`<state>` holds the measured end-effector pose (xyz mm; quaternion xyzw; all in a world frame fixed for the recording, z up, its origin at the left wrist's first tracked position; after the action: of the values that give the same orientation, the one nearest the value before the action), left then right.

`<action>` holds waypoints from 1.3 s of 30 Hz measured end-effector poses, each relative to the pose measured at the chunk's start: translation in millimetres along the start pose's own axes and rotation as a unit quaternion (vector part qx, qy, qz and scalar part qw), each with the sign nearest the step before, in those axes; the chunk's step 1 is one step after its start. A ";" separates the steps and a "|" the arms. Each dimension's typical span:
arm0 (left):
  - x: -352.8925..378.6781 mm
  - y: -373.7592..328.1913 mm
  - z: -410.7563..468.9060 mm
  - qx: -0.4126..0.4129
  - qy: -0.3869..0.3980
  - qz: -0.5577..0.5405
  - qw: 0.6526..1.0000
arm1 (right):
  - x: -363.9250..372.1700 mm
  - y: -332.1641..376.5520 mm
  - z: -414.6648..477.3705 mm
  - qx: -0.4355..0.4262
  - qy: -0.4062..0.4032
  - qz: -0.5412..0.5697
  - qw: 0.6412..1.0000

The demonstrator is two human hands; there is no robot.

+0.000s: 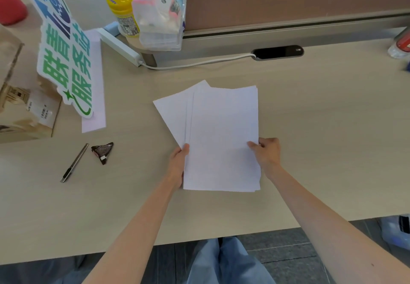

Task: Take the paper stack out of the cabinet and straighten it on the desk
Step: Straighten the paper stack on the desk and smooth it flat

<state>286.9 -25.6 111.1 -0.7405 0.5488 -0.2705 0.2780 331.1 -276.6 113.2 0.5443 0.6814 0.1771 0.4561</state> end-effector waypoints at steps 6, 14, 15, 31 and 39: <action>4.6 -12.1 16.3 0.053 -0.027 0.087 0.994 | -4.1 7.3 0.6 -0.079 -0.060 -0.038 0.994; -4.2 -24.7 18.2 0.074 -0.004 0.182 0.980 | -24.1 18.3 11.4 -0.125 -0.093 0.022 0.988; -6.6 -25.0 19.9 0.069 0.006 0.191 0.979 | -26.5 18.8 12.8 -0.126 -0.090 0.051 0.987; -11.9 -31.9 28.3 0.080 -0.100 0.270 0.954 | -4.0 3.5 23.3 -0.075 0.017 0.188 0.979; 24.9 -39.1 37.3 0.017 -0.222 0.420 0.880 | 9.1 8.9 17.9 -0.058 -0.054 -0.101 0.992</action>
<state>345.3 -35.8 115.1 -0.4766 0.7274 0.0335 0.4925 350.9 -269.9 106.6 0.4537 0.6962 0.1397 0.5385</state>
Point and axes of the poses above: each hand's wrist, its own z-axis towards the middle knuckle, its own x-axis out of the palm, y = z × x, the point moved 3 cm from there along z, towards the middle knuckle, and after that the axes turned 5 degrees about y, right-handed, at the moved point
